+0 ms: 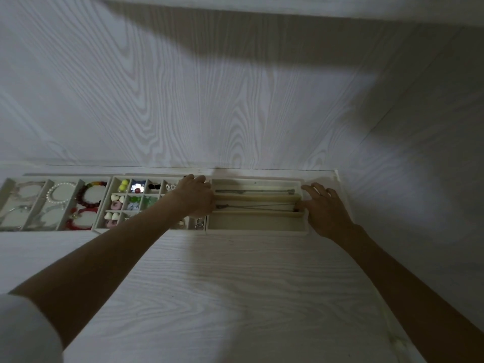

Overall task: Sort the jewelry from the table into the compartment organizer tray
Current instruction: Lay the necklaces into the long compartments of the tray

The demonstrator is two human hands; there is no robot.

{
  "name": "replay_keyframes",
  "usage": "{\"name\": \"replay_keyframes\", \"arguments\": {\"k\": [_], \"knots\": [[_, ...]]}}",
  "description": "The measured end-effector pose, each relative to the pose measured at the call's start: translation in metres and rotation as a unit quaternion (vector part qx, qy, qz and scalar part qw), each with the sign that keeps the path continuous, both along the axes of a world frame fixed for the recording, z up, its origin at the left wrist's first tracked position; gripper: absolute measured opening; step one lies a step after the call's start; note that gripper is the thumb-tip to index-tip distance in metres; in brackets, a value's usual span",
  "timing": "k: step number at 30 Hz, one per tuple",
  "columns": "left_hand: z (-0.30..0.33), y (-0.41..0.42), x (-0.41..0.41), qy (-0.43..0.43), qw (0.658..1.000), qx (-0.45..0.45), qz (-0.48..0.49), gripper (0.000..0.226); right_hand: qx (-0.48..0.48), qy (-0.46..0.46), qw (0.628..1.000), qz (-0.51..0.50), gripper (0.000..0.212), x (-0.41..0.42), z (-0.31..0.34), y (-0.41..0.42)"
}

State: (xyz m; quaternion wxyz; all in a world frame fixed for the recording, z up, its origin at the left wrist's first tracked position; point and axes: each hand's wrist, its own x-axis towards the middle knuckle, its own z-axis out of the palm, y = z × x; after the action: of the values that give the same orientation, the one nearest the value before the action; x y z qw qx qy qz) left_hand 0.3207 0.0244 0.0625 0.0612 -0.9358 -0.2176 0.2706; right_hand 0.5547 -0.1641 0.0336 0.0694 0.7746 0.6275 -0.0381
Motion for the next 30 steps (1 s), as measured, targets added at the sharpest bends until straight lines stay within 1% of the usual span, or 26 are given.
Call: {"name": "replay_keyframes", "arguments": {"k": [5, 8, 12, 16, 20, 25, 26, 27, 28, 30], "knots": [[-0.005, 0.003, -0.002, -0.012, 0.999, -0.028, 0.026, 0.045, 0.024, 0.058, 0.997, -0.051, 0.045, 0.0, 0.003, 0.003], [-0.006, 0.004, -0.004, -0.022, 0.999, -0.031, 0.023, 0.044, 0.031, 0.057, 0.997, -0.048, 0.046, -0.002, 0.005, 0.002], [-0.006, 0.004, -0.005, -0.032, 0.998, -0.036, 0.027, 0.044, 0.004, 0.044, 0.997, -0.055, 0.042, -0.005, 0.005, 0.001], [-0.008, 0.004, -0.005, -0.047, 0.997, -0.044, 0.033, 0.044, 0.015, 0.043, 0.998, -0.052, 0.041, -0.005, 0.006, 0.002], [-0.007, 0.004, -0.006, -0.096, 0.993, -0.05, 0.04, 0.042, 0.033, 0.051, 0.997, -0.053, 0.041, -0.005, 0.007, 0.003], [-0.004, 0.003, -0.008, -0.147, 0.985, -0.055, 0.072, 0.038, -0.018, 0.036, 0.998, -0.038, 0.041, -0.004, 0.003, 0.0], [-0.003, 0.004, -0.009, -0.156, 0.982, -0.059, 0.084, 0.038, -0.005, 0.043, 0.998, -0.043, 0.042, -0.004, 0.003, 0.0], [0.0, 0.004, -0.011, -0.168, 0.979, -0.065, 0.099, 0.037, 0.033, 0.055, 0.997, -0.052, 0.042, -0.005, 0.004, 0.001], [0.003, 0.003, -0.013, -0.185, 0.973, -0.072, 0.117, 0.036, 0.087, 0.075, 0.991, -0.068, 0.041, -0.006, 0.005, 0.001], [0.011, 0.002, -0.024, -0.235, 0.955, -0.085, 0.158, 0.035, 0.201, 0.114, 0.967, -0.106, 0.038, -0.01, 0.012, 0.002]]}}
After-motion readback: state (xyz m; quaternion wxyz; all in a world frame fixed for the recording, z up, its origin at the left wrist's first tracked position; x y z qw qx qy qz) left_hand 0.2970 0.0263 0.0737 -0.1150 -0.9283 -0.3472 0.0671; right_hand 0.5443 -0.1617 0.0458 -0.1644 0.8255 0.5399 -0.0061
